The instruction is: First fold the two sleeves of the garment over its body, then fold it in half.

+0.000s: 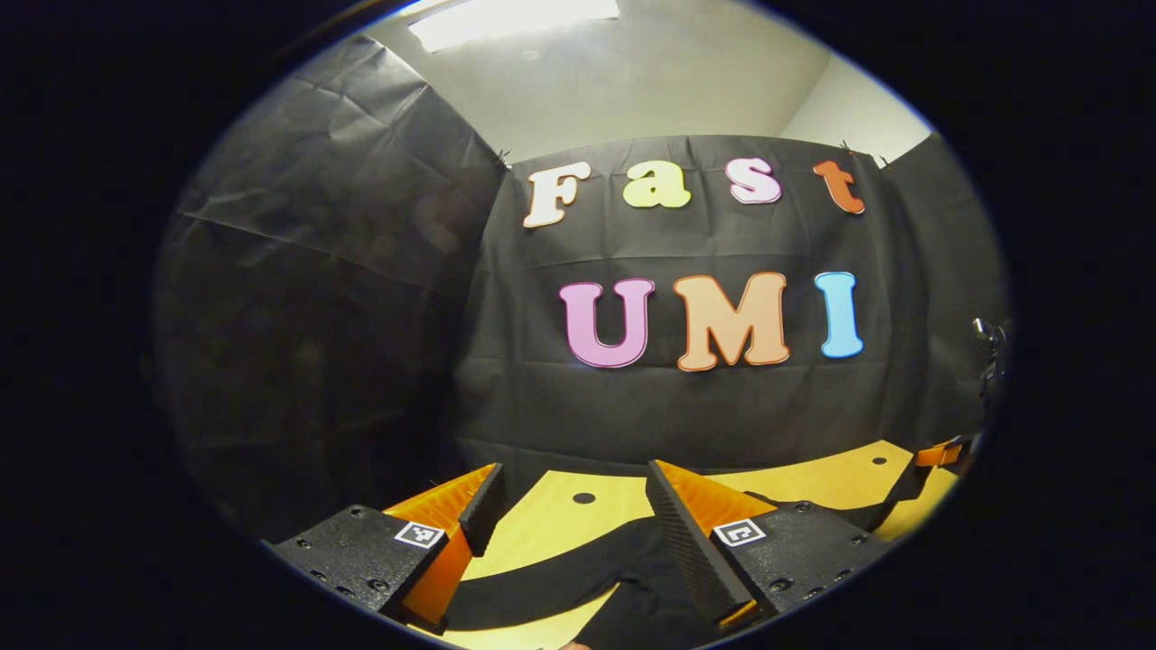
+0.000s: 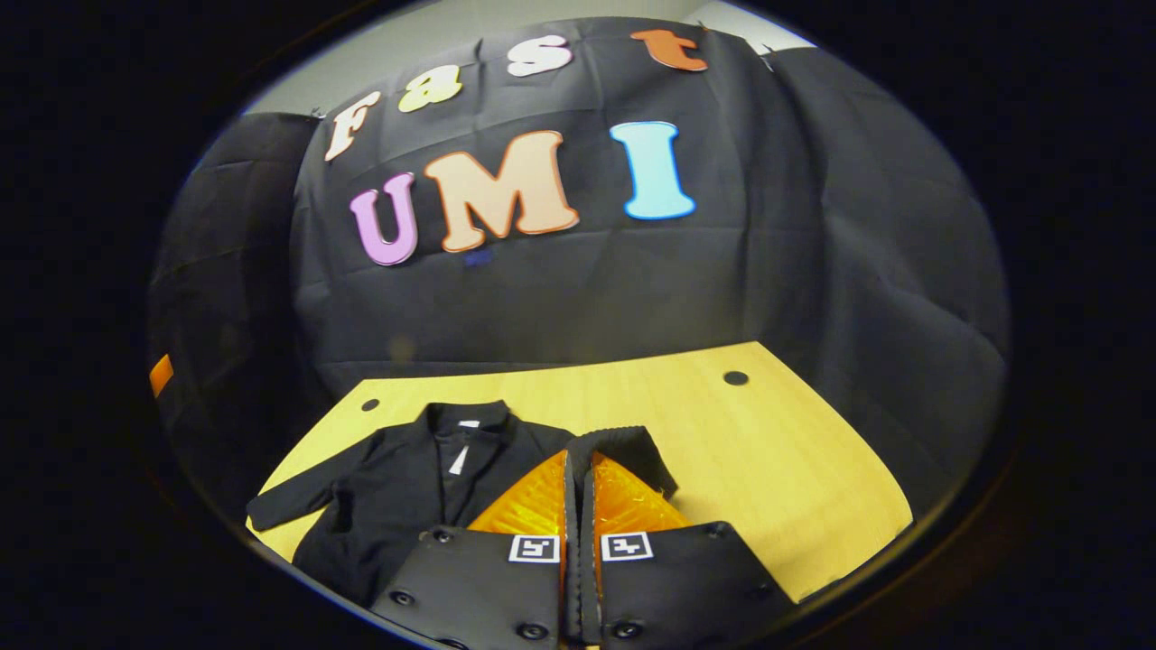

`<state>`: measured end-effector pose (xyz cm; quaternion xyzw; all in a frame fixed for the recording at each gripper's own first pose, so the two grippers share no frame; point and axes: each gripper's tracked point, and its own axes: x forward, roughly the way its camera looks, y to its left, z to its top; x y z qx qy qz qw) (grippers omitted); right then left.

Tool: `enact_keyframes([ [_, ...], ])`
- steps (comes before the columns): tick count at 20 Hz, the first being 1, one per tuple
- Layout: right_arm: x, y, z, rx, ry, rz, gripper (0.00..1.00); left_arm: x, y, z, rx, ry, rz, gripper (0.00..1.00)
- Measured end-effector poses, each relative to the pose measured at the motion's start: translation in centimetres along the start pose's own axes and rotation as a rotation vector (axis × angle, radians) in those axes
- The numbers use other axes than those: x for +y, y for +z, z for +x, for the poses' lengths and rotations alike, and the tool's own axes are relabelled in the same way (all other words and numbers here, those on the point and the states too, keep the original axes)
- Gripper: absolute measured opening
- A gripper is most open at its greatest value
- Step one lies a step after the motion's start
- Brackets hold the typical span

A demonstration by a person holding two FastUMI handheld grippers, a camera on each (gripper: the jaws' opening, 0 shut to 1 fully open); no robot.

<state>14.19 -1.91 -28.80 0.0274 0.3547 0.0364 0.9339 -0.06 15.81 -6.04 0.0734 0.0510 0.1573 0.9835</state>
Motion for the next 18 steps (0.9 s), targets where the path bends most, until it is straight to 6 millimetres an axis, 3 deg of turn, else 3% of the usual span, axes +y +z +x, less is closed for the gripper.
enact_keyframes([
  [10,13.6,0.7,3.6,-0.005,0.131,-0.107,0.02,7.8,-1.6,0.5,0.026,0.066,0.012,0.93],
  [18,22.2,-0.9,6.3,0.049,0.251,-0.18,0.02,12.3,-3.6,-1.0,0.068,0.138,0.002,0.93],
])
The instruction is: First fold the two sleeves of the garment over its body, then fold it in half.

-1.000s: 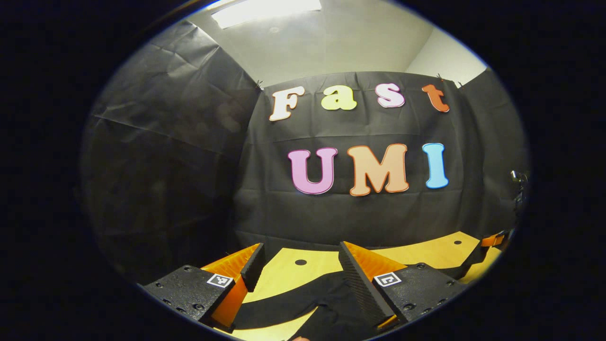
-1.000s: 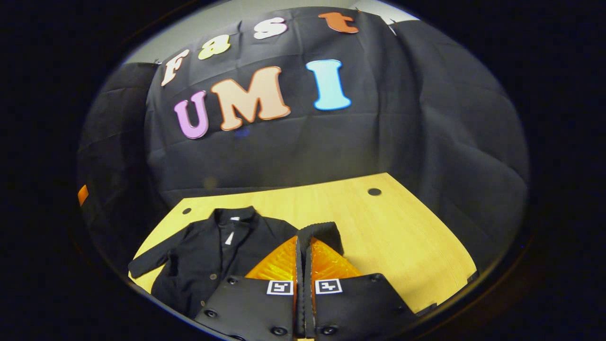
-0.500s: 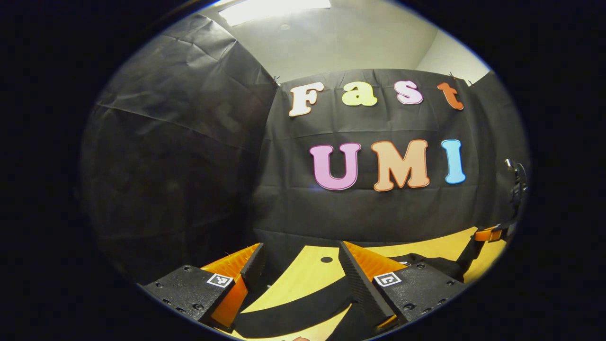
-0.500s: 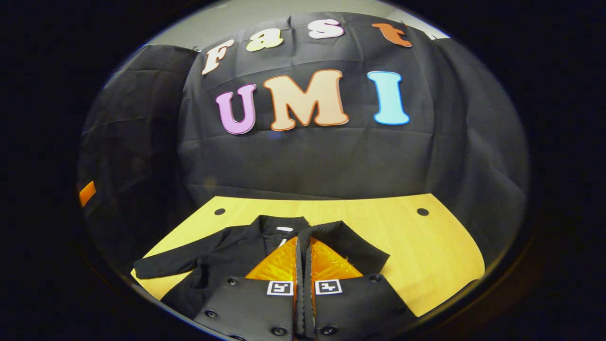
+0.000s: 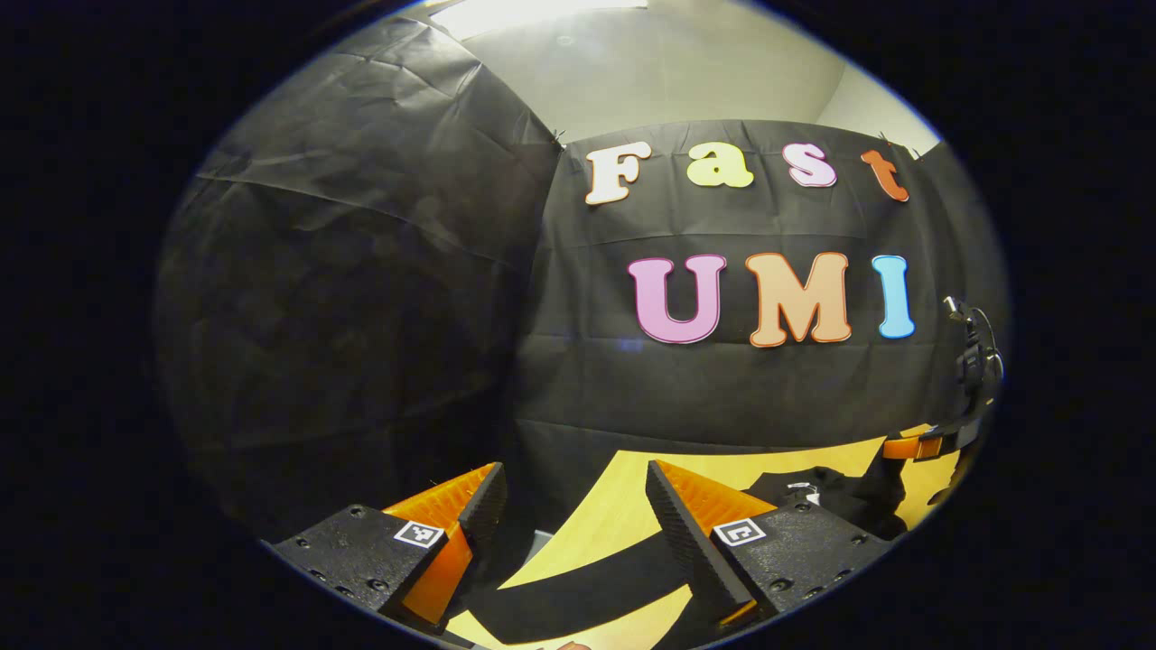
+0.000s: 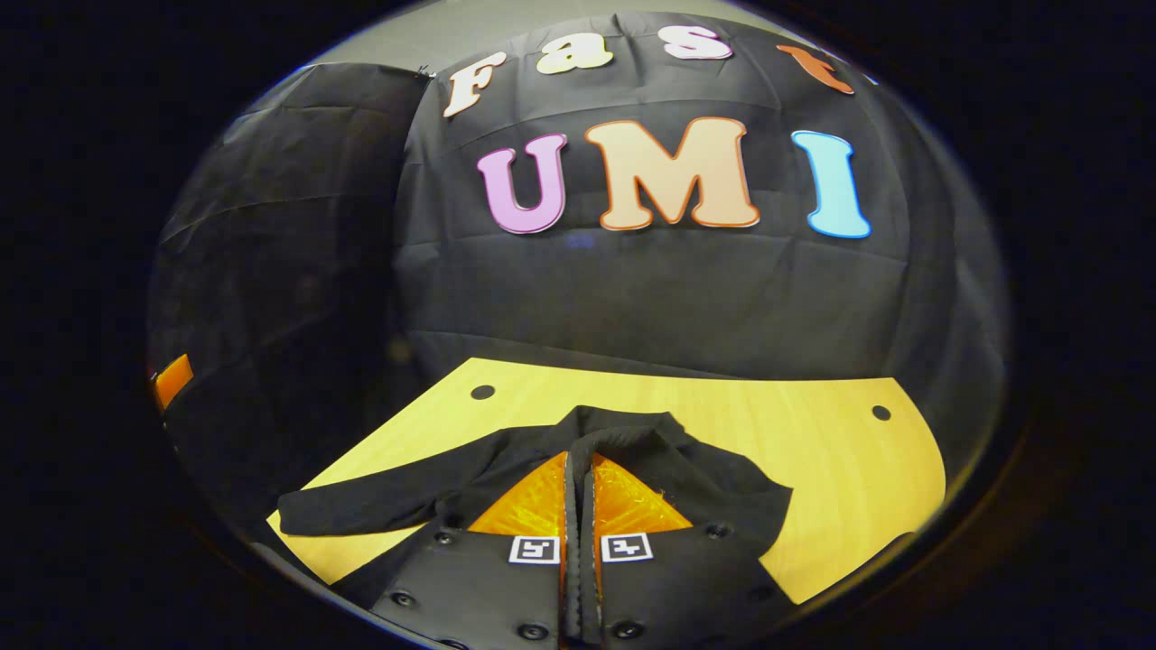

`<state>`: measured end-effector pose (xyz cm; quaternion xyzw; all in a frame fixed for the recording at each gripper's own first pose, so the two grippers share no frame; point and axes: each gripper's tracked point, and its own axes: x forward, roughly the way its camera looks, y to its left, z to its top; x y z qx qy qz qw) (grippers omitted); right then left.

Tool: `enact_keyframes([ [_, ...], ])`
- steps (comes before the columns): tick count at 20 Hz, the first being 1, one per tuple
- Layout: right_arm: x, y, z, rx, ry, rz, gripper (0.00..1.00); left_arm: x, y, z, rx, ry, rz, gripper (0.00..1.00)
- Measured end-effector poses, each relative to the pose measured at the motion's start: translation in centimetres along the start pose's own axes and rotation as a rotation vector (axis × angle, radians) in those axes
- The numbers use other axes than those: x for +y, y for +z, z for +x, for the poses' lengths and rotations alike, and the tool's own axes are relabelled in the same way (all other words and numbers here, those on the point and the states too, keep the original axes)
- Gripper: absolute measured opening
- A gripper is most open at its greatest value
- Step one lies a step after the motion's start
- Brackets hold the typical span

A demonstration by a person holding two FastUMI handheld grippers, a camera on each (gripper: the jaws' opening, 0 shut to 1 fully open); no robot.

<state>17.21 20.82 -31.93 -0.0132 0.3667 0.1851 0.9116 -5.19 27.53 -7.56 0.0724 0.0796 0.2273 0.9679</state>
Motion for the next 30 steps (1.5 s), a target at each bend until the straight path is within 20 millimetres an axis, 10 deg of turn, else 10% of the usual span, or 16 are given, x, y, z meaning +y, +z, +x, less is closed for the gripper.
enact_keyframes([
  [10,6.7,-0.7,4.7,0.049,0.1,0.0,0.12,4.1,-3.8,-1.4,0.084,0.083,0.0,0.93],
  [13,7.3,2.9,4.2,-0.097,0.12,0.034,1.0,4.1,-6.1,-1.1,0.136,0.07,0.003,0.93],
  [20,2.8,4.9,1.3,-0.189,0.013,0.026,0.98,3.6,-13.0,1.0,0.297,0.037,-0.061,0.94],
  [30,-1.9,2.6,-1.6,-0.173,-0.118,0.014,0.98,4.5,-25.8,0.8,0.627,0.081,-0.115,0.95],
])
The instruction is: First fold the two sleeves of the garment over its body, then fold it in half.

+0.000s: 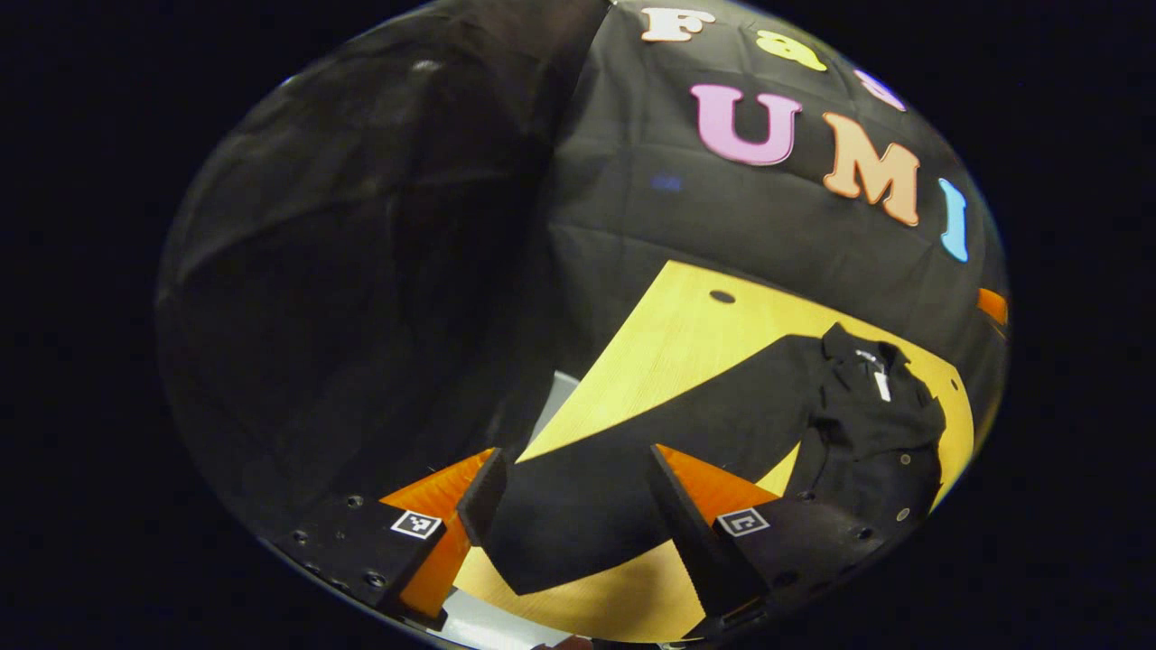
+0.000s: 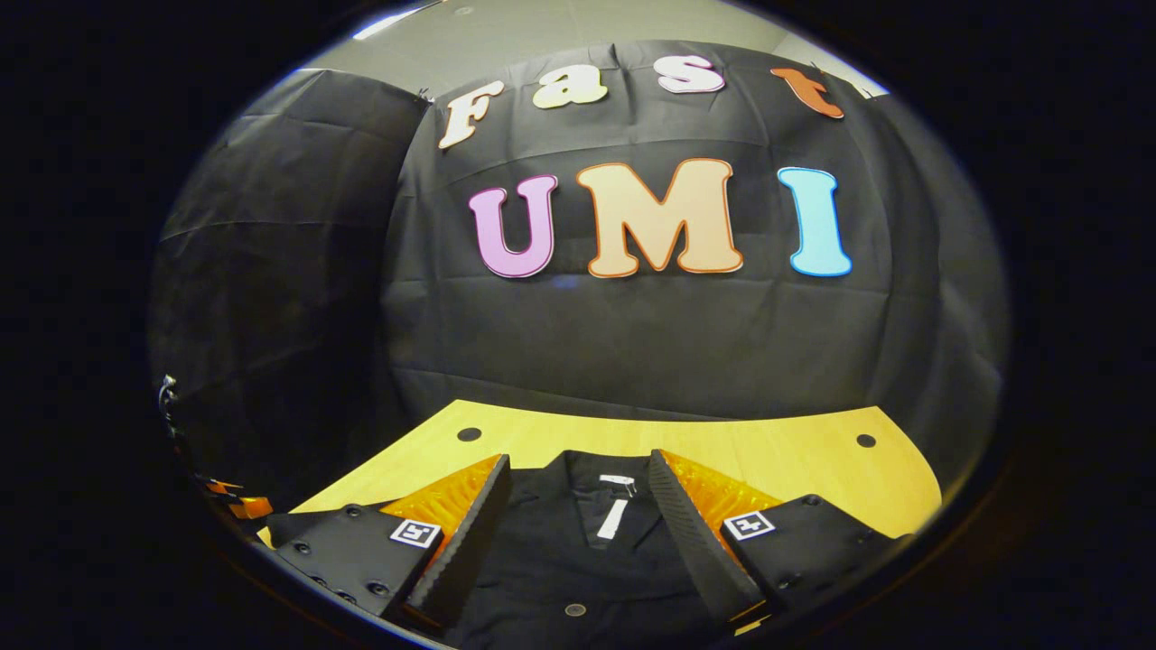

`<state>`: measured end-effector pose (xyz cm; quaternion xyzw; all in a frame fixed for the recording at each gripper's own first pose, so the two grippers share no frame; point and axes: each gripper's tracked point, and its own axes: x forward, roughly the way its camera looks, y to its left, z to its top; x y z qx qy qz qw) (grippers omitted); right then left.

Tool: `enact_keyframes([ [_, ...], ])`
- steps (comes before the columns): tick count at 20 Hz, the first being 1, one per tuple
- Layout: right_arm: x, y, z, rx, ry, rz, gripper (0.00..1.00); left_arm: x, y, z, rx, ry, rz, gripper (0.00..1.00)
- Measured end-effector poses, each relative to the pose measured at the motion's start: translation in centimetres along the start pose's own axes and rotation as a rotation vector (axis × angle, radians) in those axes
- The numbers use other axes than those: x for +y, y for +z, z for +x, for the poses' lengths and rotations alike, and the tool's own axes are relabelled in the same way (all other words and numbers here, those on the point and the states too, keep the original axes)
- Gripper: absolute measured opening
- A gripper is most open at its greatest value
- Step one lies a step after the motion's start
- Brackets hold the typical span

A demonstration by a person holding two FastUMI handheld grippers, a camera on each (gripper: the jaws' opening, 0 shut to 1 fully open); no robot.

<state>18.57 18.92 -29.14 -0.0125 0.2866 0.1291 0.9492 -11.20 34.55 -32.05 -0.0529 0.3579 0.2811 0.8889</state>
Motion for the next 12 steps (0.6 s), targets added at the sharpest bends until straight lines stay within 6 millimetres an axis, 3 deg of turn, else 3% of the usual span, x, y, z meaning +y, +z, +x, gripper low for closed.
enact_keyframes([
  [6,-1.9,-1.0,-0.9,0.023,-0.054,-0.004,0.98,1.4,-4.1,2.3,0.127,0.05,-0.056,0.95],
  [12,-1.8,-2.5,-1.9,0.054,-0.065,0.013,0.98,1.4,-6.4,2.9,0.199,0.068,-0.064,0.95],
])
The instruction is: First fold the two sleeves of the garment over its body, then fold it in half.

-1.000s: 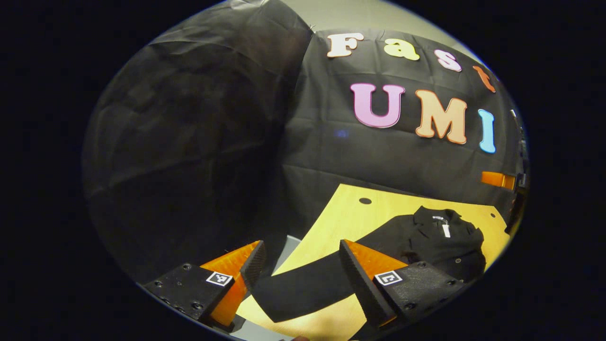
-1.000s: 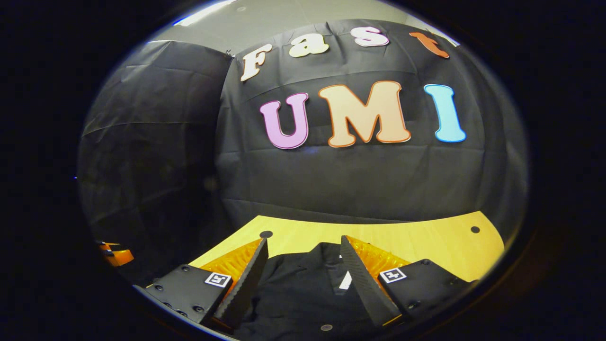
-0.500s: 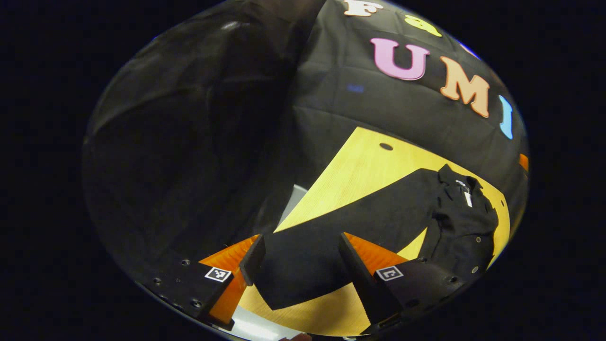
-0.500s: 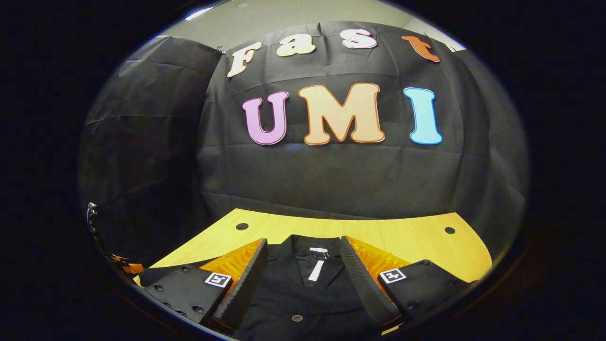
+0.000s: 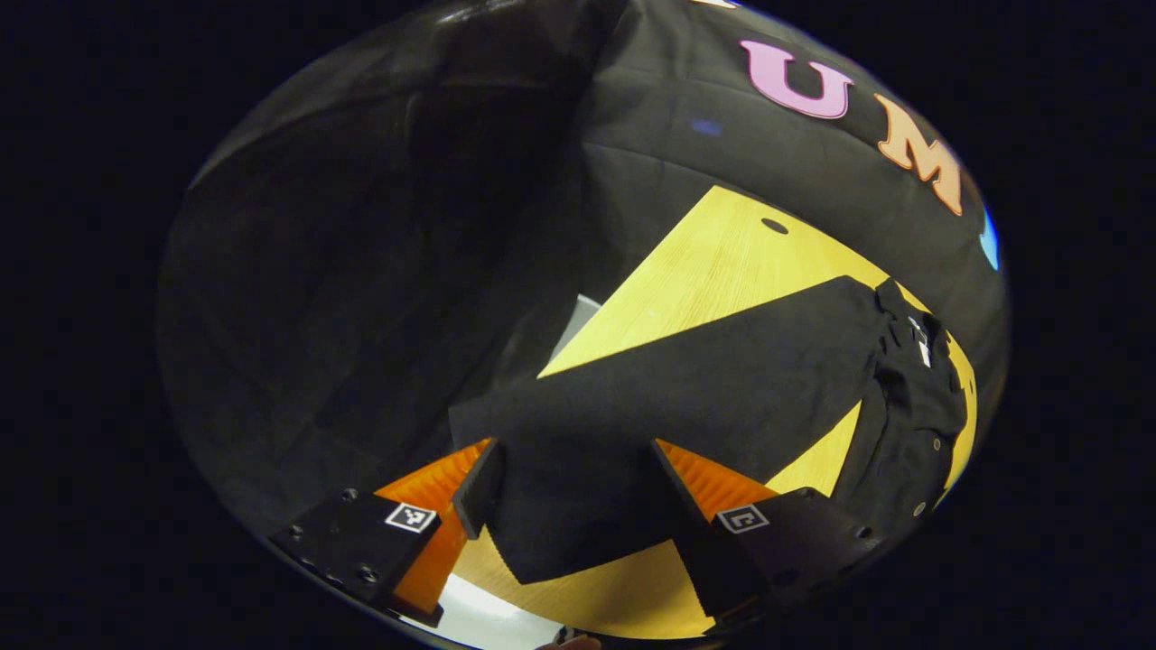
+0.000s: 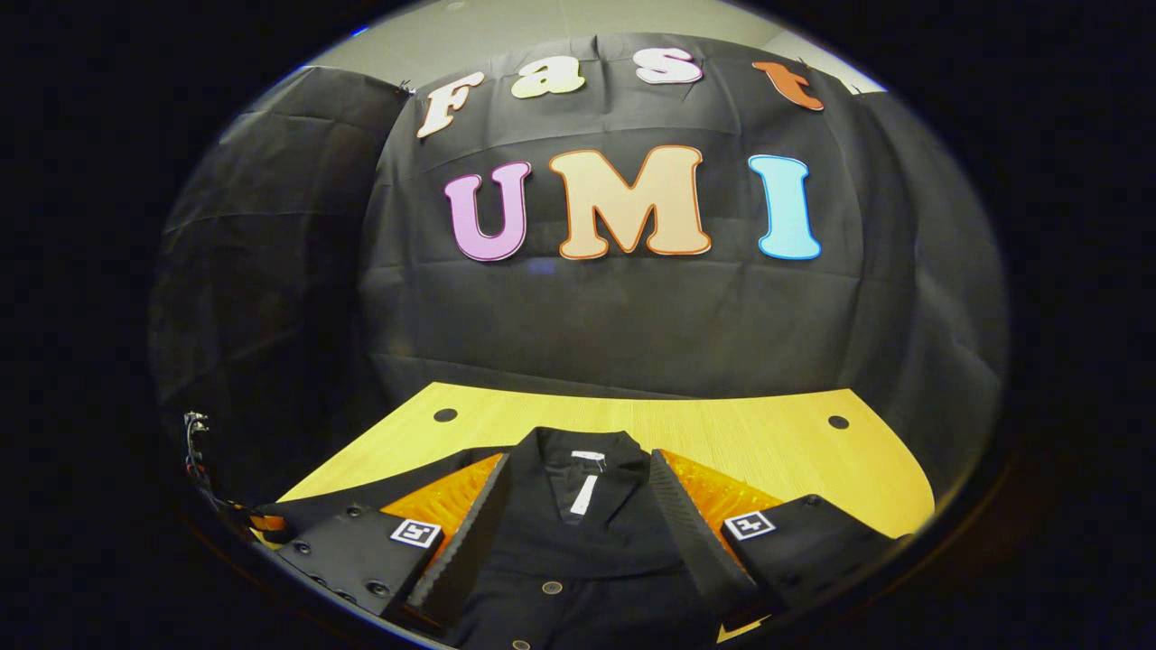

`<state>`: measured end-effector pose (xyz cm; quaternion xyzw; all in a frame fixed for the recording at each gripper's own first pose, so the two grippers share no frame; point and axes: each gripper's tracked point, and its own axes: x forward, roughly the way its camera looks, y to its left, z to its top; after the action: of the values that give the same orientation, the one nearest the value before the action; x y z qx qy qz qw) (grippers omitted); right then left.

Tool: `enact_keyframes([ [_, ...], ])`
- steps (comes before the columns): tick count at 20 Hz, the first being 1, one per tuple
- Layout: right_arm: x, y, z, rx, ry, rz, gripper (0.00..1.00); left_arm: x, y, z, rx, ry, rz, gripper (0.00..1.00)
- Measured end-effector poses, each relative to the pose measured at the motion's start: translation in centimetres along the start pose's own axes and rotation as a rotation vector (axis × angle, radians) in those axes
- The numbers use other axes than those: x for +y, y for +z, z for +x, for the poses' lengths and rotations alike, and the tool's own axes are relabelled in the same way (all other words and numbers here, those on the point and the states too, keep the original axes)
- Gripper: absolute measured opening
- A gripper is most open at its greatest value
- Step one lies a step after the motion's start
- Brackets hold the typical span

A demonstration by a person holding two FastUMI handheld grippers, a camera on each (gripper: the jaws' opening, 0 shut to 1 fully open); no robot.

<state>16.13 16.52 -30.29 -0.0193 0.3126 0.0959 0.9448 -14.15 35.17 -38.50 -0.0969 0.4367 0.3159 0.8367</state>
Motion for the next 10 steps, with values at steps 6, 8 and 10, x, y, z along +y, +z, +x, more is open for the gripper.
enact_keyframes([
  [6,0.9,-0.6,-0.8,-0.001,0.02,-0.031,0.98,0.5,-0.7,-0.4,0.008,0.021,0.053,0.76],
  [8,0.8,-0.9,-1.0,0.005,0.027,-0.039,0.98,-0.4,-0.9,-0.4,0.018,0.005,0.051,0.45],
  [10,0.8,-1.2,-1.3,0.012,0.037,-0.028,0.98,-1.2,-0.8,-0.4,0.009,-0.011,0.052,0.24],
])
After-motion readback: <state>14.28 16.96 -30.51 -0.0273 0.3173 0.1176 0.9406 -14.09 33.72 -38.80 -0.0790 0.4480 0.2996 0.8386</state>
